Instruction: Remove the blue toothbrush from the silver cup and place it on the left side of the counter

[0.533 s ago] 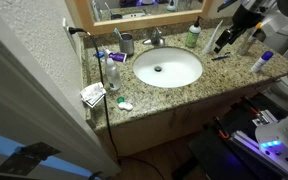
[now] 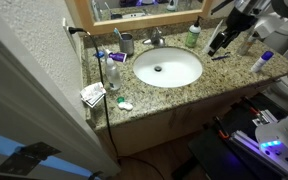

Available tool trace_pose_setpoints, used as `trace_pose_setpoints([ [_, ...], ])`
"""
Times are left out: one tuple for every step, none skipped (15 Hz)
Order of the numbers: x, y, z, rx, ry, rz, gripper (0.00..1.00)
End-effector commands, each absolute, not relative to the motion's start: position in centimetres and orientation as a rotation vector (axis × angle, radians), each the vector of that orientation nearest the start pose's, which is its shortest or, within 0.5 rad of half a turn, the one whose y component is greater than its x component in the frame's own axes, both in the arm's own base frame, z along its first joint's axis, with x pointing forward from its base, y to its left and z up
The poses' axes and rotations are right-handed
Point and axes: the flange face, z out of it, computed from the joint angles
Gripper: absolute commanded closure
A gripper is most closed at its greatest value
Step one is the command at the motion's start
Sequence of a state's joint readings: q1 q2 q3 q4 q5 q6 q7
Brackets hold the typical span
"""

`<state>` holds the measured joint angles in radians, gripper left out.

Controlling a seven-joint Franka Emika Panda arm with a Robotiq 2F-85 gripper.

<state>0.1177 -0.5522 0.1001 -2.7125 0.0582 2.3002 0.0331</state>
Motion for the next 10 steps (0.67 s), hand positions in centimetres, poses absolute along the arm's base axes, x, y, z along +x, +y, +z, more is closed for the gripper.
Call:
trace_pose_setpoints([
  [41.0,13.2,42.2,-2.938,-0.180,-0.107,0.00],
  [42.1,14.2,42.9,-2.897,-0.134,-0.082,0.00],
  [42.9,14.9,43.6,-2.853,-0.105,-0.055,0.00],
  [39.9,13.9,43.1,-2.918,-0.149,-0.148,0.00],
  [40.7,14.5,43.6,-2.905,-0.149,-0.145,0.00],
  [40.9,14.5,43.4,-2.906,-0.150,-0.141,0.00],
  [40.7,14.5,43.3,-2.908,-0.150,-0.138,0.00],
  [40.5,14.4,43.3,-2.908,-0.149,-0.140,0.00],
  [41.0,14.5,42.3,-2.920,-0.150,-0.063,0.00],
  [42.1,15.0,41.6,-2.913,-0.059,-0.010,0.00],
])
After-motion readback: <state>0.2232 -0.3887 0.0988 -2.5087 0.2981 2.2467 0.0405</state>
